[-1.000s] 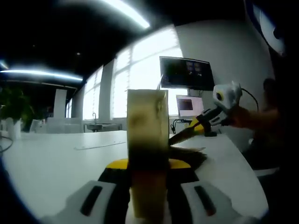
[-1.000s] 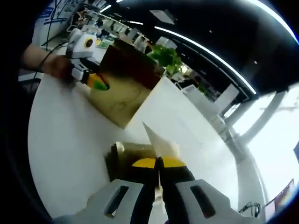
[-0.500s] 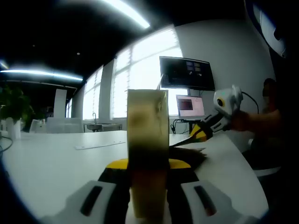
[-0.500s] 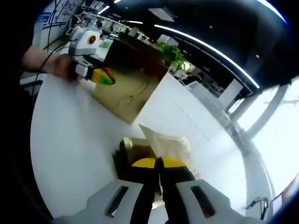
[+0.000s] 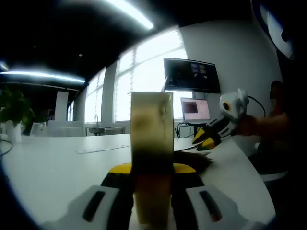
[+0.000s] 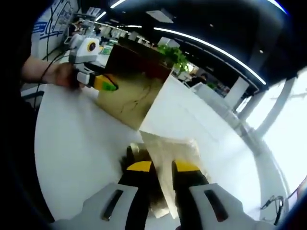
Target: Extract single mask from mask box in order stack masks on table
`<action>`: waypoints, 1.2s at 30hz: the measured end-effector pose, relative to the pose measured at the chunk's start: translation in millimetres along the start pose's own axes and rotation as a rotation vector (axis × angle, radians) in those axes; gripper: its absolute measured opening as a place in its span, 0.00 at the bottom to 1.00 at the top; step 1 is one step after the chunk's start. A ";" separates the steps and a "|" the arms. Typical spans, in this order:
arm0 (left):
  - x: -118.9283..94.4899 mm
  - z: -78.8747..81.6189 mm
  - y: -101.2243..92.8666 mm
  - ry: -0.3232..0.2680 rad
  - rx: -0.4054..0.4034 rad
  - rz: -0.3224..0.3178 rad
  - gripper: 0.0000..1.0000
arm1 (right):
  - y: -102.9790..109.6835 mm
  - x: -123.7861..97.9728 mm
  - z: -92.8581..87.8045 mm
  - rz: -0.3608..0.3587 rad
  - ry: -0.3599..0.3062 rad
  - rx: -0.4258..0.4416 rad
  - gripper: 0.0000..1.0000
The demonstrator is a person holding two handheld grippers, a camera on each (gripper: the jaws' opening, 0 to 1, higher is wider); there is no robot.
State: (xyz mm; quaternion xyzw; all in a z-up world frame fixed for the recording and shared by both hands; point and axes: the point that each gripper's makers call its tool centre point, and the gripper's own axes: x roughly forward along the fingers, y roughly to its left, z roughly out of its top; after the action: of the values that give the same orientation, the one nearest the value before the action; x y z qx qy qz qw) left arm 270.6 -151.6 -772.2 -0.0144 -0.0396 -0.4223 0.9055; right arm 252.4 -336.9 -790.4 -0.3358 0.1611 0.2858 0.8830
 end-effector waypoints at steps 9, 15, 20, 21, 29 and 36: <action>1.2 -1.3 -2.4 0.009 0.023 -0.024 0.31 | -9.7 -10.6 14.6 -0.030 -0.083 0.090 0.13; 0.8 -2.2 -2.7 0.011 0.014 -0.026 0.31 | -11.4 -15.2 20.3 -0.025 -0.120 0.147 0.14; 0.5 -2.7 -1.8 0.009 0.018 -0.023 0.31 | -7.9 -15.9 31.9 0.011 -0.180 0.218 0.17; 0.5 -2.8 -1.7 0.009 0.019 -0.023 0.31 | -9.1 -16.2 33.1 0.016 -0.191 0.230 0.17; 0.4 -2.8 -0.6 0.009 0.024 -0.020 0.31 | -15.4 -19.7 39.4 0.015 -0.241 0.281 0.18; 0.1 -2.7 0.0 0.009 0.017 -0.018 0.31 | -17.3 -22.1 53.8 0.035 -0.310 0.328 0.20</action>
State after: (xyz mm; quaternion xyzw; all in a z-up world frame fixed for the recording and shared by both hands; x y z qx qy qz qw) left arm 270.8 -151.8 -775.0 -0.0043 -0.0392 -0.4303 0.9018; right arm 250.7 -319.4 -732.3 -0.1368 0.0736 0.3193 0.9348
